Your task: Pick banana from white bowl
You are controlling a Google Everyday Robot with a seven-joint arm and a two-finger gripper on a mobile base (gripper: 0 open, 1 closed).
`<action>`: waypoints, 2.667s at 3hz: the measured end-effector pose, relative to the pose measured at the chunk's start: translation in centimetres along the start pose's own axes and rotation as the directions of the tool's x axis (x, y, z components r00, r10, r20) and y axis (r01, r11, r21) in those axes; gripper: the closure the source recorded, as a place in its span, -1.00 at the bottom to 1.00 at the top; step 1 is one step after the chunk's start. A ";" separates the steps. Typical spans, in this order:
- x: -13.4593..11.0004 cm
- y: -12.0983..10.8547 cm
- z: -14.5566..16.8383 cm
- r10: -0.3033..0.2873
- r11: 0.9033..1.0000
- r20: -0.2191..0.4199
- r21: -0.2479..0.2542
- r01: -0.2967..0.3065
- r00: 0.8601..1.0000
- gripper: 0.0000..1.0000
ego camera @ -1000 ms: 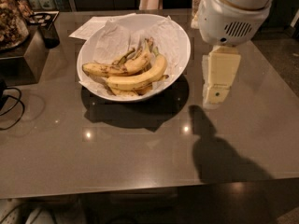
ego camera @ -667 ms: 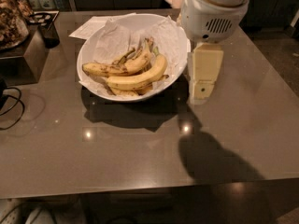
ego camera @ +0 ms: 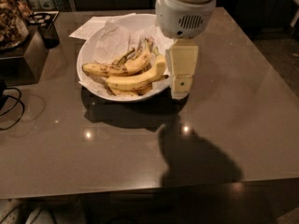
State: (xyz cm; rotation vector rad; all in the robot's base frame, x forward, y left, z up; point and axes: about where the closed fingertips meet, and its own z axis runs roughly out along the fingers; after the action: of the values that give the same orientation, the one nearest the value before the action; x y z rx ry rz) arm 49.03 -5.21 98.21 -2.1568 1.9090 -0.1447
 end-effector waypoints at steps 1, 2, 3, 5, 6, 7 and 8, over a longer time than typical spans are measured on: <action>-1.0 -0.7 0.5 -0.024 1.000 0.004 -0.013 0.024 1.000 -0.70; -2.1 -1.5 1.0 -0.047 0.998 0.015 -0.034 0.048 0.999 -0.42; -3.2 -2.3 1.8 -0.068 0.996 0.027 -0.062 0.070 0.997 -0.34; -5.9 -3.7 3.5 -0.110 0.987 0.065 -0.113 0.117 0.992 -0.30; -6.5 -4.3 4.6 -0.112 0.983 0.077 -0.136 0.122 0.991 -0.28; -5.8 -4.7 5.8 -0.086 0.982 0.075 -0.162 0.097 0.993 -0.24; -5.1 -4.8 7.5 -0.056 0.978 0.068 -0.199 0.069 0.996 -0.18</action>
Offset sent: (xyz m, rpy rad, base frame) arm 0.0131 0.0285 -0.0127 -0.0408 0.1153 0.0837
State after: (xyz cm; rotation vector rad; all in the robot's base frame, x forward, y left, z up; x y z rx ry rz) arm 54.81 1.25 92.74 -2.3216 1.8944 0.1070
